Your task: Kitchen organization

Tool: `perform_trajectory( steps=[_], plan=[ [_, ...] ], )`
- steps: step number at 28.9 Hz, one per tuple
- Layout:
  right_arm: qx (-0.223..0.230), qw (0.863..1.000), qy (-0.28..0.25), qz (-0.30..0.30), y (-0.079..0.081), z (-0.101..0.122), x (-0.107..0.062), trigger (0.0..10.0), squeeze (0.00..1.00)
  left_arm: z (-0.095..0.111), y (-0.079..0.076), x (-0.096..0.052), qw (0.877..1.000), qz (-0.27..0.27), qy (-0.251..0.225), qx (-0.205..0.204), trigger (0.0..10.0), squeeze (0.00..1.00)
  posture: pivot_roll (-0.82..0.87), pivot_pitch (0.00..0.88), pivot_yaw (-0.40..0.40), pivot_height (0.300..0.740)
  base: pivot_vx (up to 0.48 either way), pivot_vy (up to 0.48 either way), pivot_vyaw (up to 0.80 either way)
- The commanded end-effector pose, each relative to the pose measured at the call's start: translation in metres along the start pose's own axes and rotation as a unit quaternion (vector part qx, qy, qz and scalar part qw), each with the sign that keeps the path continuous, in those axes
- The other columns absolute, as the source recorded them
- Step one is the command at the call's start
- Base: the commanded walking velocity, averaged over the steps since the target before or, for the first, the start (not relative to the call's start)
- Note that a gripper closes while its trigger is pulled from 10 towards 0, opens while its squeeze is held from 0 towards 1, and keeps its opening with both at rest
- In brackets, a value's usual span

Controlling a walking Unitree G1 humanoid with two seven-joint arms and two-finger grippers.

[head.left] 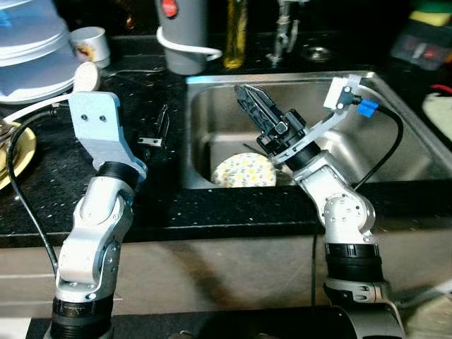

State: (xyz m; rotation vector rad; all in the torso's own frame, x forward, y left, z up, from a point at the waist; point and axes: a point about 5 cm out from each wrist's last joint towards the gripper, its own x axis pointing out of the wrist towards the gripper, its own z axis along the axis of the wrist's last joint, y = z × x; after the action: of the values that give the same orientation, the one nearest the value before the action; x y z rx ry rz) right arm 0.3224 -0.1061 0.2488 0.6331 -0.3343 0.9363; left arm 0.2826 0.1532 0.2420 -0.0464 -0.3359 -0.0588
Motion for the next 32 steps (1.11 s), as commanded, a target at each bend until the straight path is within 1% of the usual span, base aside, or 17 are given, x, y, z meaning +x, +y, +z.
perform_trajectory(
  steps=[1, 7, 14, 19, 21, 32],
  plan=[
    [0.005, 1.0, 0.003, 0.004, 0.0014, -0.001, 0.0019, 10.0, 0.0, -0.0016, -0.0006, 0.0022, 1.0, 0.0, 0.004, 0.007, 10.0, 0.0, 0.02, 0.066, -0.053, 0.732, 0.0, 0.0, 0.66],
    [0.002, 1.0, 0.005, 0.006, 0.0017, -0.0007, 0.0037, 10.0, 0.0, -0.0016, 0.0004, 0.004, 1.0, -0.002, 0.003, 0.007, 10.0, 0.0, 0.02, 0.059, -0.055, 0.732, 0.0, 0.0, 0.72],
    [0.005, 1.0, 0.009, -0.001, 0.0002, -0.0018, 0.0059, 10.0, 0.0, -0.0005, -0.0014, 0.0061, 1.0, -0.01, -0.001, 0.01, 10.0, 0.0, 0.02, 0.058, -0.06, 0.732, 0.0, 0.0, 0.0],
    [0.007, 1.0, 0.01, -0.002, 0.0002, -0.0026, 0.0064, 10.0, 0.0, -0.0022, -0.0014, 0.0063, 1.0, -0.009, 0.005, 0.014, 10.0, 0.0, 0.02, 0.059, -0.059, 0.732, 0.0, 0.0, 0.0],
    [0.007, 1.0, 0.009, -0.004, -0.0005, -0.0028, 0.0065, 10.0, 0.0, -0.0037, -0.0018, 0.0067, 1.0, -0.006, 0.008, 0.022, 10.0, 0.0, 0.03, 0.058, -0.057, 0.732, 0.0, 0.0, 0.0],
    [0.007, 1.0, 0.011, -0.004, -0.0003, -0.0046, 0.006, 10.0, 0.0, -0.0062, -0.0046, 0.0075, 0.999, -0.011, 0.012, 0.029, 10.0, 0.0, 0.03, 0.041, -0.05, 0.732, 0.0, 0.0, 0.0]
  ],
)
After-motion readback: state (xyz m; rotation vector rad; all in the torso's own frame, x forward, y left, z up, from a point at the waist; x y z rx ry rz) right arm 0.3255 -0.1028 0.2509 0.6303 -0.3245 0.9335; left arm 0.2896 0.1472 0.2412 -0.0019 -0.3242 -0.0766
